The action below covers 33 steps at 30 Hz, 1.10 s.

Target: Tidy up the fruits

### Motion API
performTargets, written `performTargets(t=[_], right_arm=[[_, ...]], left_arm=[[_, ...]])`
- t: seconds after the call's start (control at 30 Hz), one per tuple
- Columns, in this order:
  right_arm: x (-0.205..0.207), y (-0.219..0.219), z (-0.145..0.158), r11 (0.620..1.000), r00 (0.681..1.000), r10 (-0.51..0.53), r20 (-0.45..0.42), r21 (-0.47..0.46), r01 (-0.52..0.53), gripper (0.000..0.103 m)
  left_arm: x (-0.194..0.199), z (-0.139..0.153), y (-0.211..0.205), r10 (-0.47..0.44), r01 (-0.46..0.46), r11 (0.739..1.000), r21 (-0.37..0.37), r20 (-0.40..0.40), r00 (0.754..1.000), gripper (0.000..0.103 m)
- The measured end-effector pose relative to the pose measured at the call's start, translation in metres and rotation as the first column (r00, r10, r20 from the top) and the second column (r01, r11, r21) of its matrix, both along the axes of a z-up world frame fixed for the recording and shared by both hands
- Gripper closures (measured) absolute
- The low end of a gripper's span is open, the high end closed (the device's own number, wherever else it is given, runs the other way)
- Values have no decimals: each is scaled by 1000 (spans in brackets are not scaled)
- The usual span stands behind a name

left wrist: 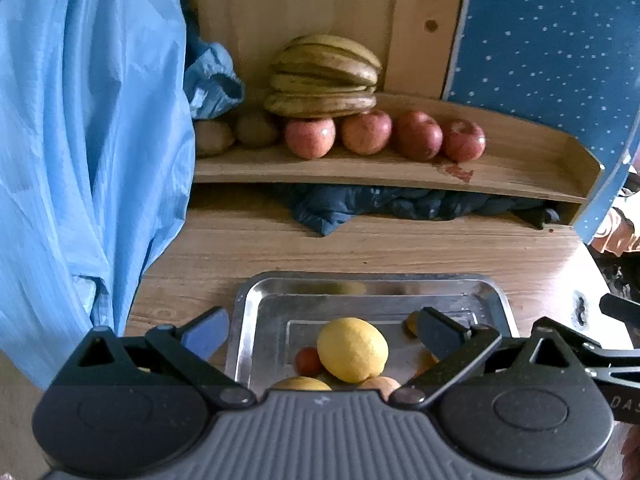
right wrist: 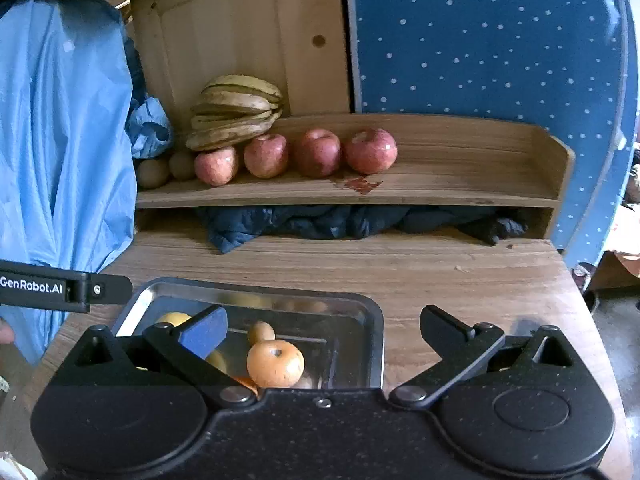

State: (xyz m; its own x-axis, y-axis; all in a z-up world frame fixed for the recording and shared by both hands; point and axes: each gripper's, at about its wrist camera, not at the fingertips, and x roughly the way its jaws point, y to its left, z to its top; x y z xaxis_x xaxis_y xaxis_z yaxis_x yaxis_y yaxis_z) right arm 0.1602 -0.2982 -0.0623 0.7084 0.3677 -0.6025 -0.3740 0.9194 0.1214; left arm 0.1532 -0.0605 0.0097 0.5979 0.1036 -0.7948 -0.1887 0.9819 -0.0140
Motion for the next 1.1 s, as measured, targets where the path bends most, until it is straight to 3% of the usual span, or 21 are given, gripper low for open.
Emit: performTargets(t=[0.33,0.53,0.83,1.1], right_arm=[[-36,-10,16,999,998,-39,46,-25,40,1],[-48,-13,31,997,994,-74,78,-26,76,1],[-61,-8,45,998,991,-27,128,-56,35,1],[-62,-27,41,1000,996,13,86,-19,-11,1]], left_arm=[[-18,12,-3,-78,78,997,4,46,996,1],[-27,12,0,-86,90,996,-29,99,991,0],[-45,11,-6,-16,18,1000,-17,83,996,0],[-55,19,-27,77,-76,997,-17,78,994,0]])
